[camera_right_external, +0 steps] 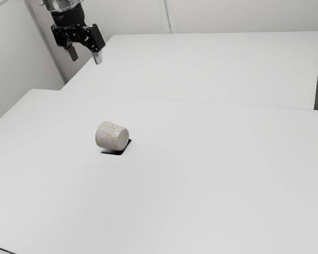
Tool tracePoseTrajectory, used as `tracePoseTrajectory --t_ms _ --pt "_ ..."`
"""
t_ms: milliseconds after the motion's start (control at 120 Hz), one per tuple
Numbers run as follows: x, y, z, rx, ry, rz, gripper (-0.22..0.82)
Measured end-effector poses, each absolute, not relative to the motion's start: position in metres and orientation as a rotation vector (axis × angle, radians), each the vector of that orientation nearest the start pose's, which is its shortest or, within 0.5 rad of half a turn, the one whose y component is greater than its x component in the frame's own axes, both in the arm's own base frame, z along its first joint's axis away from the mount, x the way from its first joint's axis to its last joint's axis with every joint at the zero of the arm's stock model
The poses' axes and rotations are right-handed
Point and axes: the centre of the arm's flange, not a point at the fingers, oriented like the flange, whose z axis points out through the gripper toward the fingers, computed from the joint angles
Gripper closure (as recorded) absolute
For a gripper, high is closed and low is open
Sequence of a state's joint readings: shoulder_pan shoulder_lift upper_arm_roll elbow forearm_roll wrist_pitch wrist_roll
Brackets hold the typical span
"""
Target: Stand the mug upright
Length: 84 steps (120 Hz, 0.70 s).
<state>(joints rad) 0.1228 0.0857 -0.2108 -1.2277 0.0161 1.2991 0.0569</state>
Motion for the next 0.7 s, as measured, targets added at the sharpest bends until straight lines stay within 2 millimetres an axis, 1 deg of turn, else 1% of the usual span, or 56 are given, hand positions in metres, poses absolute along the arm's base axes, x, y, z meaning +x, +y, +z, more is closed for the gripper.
tracePoseTrajectory --t_ms 75,192,283,325,383,450,492,542,617,700 --pt "0.549 -0.024 0.689 -3.163 0.185 0.080 0.00" --pt "0.557 -0.006 0.659 -3.182 0.143 0.132 0.00" --pt "0.564 0.020 0.617 -3.218 0.064 0.210 0.00" --pt "0.566 0.038 0.592 -3.255 0.014 0.255 0.00" --pt "0.565 0.074 0.556 -3.317 -0.086 0.300 0.00" --pt "0.564 0.117 0.527 -3.388 -0.200 0.294 0.00" --pt "0.568 0.134 0.511 -3.432 -0.240 0.272 0.00" --pt "0.576 0.143 0.493 -3.487 -0.256 0.242 0.00" --pt "0.588 0.152 0.474 -3.558 -0.262 0.178 0.00" --pt "0.598 0.156 0.465 -3.605 -0.230 0.104 0.00"
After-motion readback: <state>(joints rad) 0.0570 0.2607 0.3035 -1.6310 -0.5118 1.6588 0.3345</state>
